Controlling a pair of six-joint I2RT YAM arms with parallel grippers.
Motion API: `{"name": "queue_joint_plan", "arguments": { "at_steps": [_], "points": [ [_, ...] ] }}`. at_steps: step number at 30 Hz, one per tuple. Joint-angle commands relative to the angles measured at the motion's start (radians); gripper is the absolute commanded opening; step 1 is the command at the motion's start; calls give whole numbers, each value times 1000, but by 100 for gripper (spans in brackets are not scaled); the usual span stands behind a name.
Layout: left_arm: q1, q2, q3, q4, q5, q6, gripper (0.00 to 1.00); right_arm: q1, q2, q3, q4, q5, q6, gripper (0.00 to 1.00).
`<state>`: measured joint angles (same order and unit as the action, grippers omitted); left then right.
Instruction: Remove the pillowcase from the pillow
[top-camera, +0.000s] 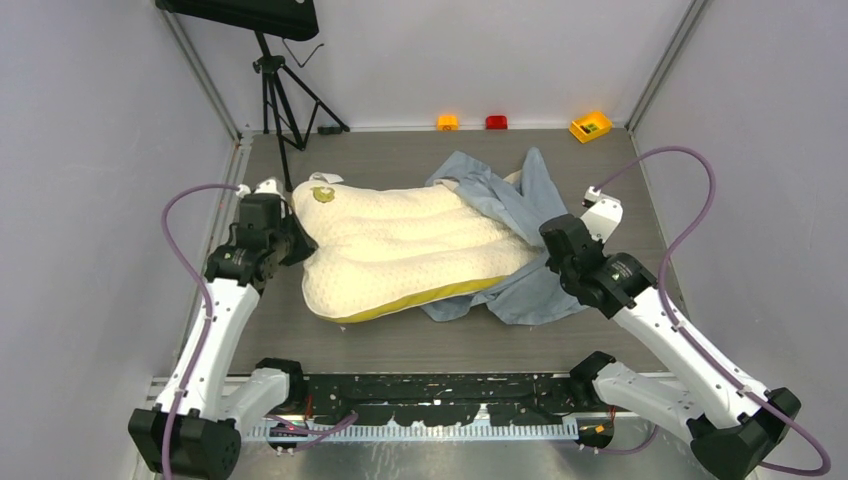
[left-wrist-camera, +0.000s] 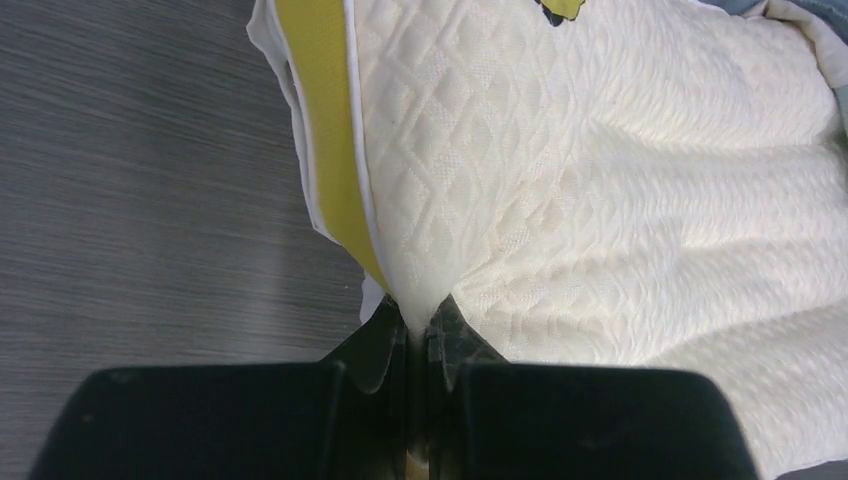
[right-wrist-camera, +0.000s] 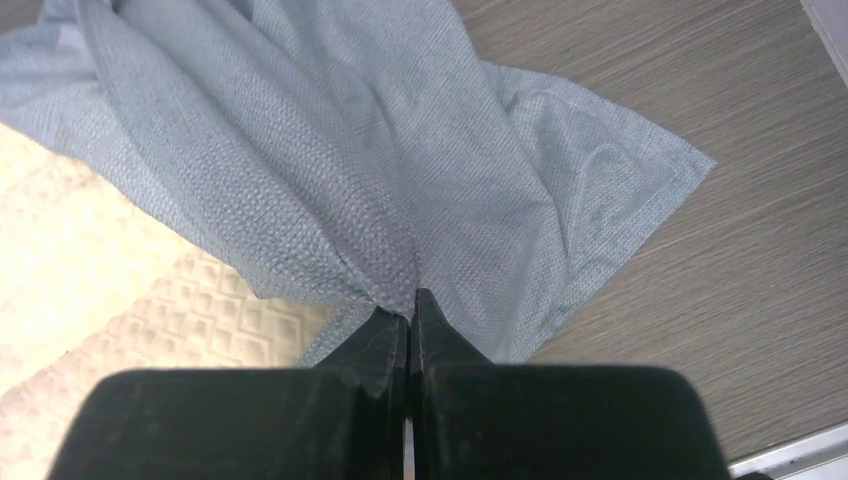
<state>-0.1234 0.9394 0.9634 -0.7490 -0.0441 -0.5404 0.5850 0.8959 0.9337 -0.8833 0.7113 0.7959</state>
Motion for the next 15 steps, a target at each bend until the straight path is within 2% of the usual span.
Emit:
{"name": "queue_joint_plan", "arguments": {
  "at_steps": [1, 4, 8, 11, 13, 15],
  "points": [
    [13, 48, 23, 136, 72, 29, 0, -14, 12, 16, 66, -32, -105, 0],
    [13, 94, 70, 121, 53, 48, 0, -14, 36, 29, 64, -60, -127, 0],
    [12, 163, 184, 46, -176, 53, 0, -25, 71, 57, -66, 191, 4, 0],
    [14, 198, 250, -5, -306, -18, 0, -45, 81, 72, -146, 278, 66, 0],
    [14, 204, 243, 26, -273, -54, 0, -47, 69, 64, -136, 256, 47, 0],
    [14, 208, 208, 96, -160, -67, 0, -48, 60, 51, -112, 225, 31, 0]
  ]
}}
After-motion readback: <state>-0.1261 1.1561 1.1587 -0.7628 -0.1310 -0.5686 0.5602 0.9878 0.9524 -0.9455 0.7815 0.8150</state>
